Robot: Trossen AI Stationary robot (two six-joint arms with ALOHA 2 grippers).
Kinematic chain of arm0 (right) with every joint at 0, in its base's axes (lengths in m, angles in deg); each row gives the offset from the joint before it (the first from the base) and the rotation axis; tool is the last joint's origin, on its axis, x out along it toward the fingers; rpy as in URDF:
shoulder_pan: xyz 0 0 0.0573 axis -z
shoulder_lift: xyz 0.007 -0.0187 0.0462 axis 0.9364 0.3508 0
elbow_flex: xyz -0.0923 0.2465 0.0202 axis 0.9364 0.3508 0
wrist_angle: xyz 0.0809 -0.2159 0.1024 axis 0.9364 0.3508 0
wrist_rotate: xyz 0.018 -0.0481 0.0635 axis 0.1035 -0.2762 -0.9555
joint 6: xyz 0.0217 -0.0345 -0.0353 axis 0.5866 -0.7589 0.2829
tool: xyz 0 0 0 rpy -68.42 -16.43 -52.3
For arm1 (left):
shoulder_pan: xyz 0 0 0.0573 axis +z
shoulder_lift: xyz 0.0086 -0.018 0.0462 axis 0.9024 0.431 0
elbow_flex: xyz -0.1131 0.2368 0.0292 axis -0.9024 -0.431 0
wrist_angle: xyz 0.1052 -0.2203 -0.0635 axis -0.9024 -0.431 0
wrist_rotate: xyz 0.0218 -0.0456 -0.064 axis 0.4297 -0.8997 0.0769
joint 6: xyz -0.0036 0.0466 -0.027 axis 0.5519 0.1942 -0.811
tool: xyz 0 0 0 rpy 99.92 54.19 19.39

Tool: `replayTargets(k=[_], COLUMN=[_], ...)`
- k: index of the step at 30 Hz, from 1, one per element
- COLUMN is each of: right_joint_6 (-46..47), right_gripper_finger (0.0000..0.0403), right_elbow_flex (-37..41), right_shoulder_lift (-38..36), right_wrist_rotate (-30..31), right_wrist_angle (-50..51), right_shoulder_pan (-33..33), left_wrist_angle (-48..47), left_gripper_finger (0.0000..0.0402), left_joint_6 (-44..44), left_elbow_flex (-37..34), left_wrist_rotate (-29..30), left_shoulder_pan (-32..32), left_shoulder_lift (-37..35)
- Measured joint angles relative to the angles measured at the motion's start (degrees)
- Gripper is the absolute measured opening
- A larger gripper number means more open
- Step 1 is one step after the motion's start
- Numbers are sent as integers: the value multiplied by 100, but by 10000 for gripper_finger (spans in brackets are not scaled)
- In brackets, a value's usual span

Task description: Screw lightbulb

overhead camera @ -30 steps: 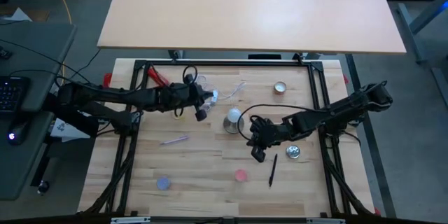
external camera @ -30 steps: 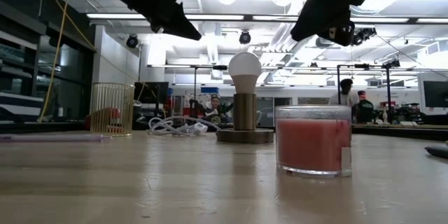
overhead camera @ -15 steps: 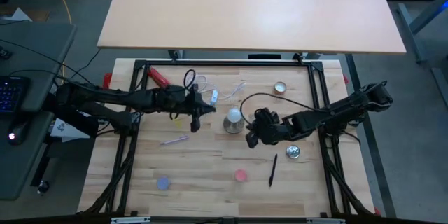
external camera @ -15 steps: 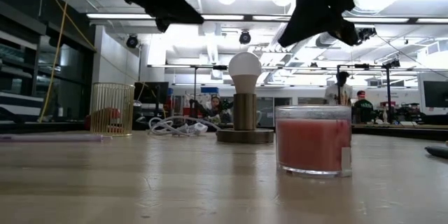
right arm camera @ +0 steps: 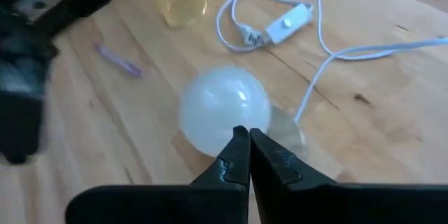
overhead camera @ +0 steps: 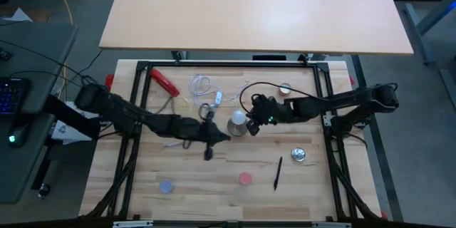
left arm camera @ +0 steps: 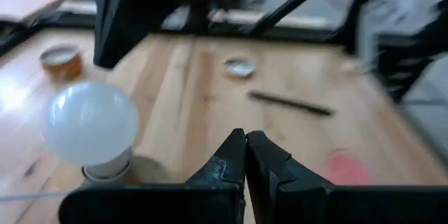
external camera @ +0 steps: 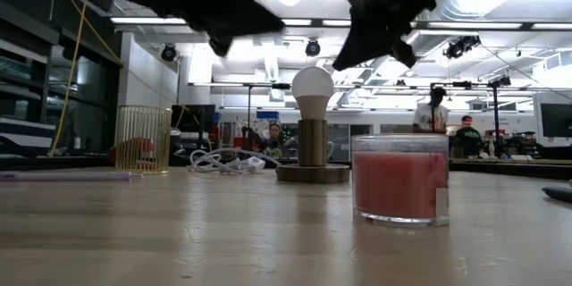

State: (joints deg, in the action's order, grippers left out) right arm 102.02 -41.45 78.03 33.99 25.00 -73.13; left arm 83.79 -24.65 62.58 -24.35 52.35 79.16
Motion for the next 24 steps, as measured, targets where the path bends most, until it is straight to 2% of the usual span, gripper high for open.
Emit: replayTargets(k=[4, 8, 11, 13, 15, 18, 21, 24], right_joint_6=[-513, -600, -219, -6, 143, 234, 120, -19], right_gripper_finger=[0, 0, 0, 0, 0, 0, 0, 0], right_elbow_flex=[228, 891, 1662, 2123, 2465, 2761, 2767, 2685], right_shoulder_lift=[-127, -713, -1255, -1469, -1545, -1496, -1379, -1162], right_wrist_rotate=[-377, -1010, -1050, -817, -463, -250, -549, -704], right_wrist_angle=[138, -91, -1135, -2132, -2682, -3028, -3305, -3409], right_shoulder_pan=[263, 348, 182, 87, 91, 259, 464, 589], left_wrist_angle=[-250, -566, -473, -363, -164, -179, -427, -299], left_gripper_finger=[0, 0, 0, 0, 0, 0, 0, 0], left_joint_6=[-26, -379, -470, -470, -329, 169, 179, -25], left_elbow_flex=[600, 658, 491, 383, 364, 422, 491, 593], left_wrist_rotate=[348, 748, 984, 1198, 965, 158, 98, 363], left_shoulder_pan=[5, 2, 2, 49, 148, 288, 448, 625], left_shoulder_lift=[622, 650, 510, 455, 453, 472, 563, 713])
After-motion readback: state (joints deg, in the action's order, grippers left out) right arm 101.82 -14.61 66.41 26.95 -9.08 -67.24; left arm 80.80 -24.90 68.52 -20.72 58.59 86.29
